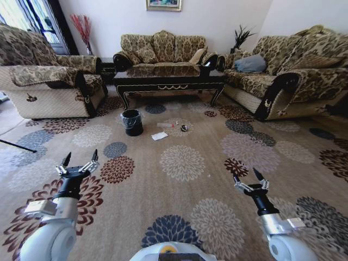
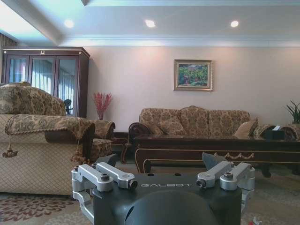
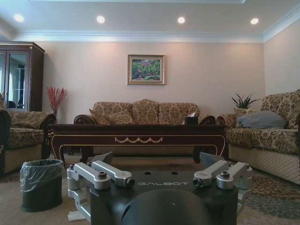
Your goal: Move to the front of the table and pick up the trash from the floor, then place it into the trash bin.
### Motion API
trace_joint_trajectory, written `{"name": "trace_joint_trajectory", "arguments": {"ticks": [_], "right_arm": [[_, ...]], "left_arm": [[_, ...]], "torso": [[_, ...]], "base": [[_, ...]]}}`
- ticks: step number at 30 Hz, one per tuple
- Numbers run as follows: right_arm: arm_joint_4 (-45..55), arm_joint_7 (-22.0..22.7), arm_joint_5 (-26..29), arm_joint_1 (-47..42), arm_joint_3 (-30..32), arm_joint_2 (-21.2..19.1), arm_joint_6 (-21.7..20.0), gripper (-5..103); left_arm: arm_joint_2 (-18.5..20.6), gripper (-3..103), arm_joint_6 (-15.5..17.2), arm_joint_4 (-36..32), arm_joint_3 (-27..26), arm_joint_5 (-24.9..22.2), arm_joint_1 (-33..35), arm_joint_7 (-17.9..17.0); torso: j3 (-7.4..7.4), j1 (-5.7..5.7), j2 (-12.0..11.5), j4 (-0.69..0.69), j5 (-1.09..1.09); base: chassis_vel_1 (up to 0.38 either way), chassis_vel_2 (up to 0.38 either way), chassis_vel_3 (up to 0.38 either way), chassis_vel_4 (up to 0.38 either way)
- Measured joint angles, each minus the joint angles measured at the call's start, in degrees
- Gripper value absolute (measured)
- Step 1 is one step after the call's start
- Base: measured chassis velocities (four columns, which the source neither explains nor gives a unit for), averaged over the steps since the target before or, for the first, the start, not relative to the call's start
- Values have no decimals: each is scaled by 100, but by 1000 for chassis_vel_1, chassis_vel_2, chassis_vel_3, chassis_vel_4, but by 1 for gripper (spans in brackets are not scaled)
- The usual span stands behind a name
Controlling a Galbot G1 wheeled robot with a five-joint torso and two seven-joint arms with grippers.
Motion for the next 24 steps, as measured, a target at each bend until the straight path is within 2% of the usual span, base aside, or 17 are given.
{"name": "trace_joint_trajectory", "arguments": {"ticks": [12,24], "right_arm": [[139,-102,-23,-34,25,72,128,100],[275,-129,-63,-75,71,114,146,100]], "left_arm": [[-67,100,-36,71,46,141,45,-13],[-57,100,-58,-36,-100,72,74,-65]], "torso": [[12,0,-1,0,0],[18,0,0,0,0]], "base": [[0,0,0,0],[-19,19,28,-22]]}}
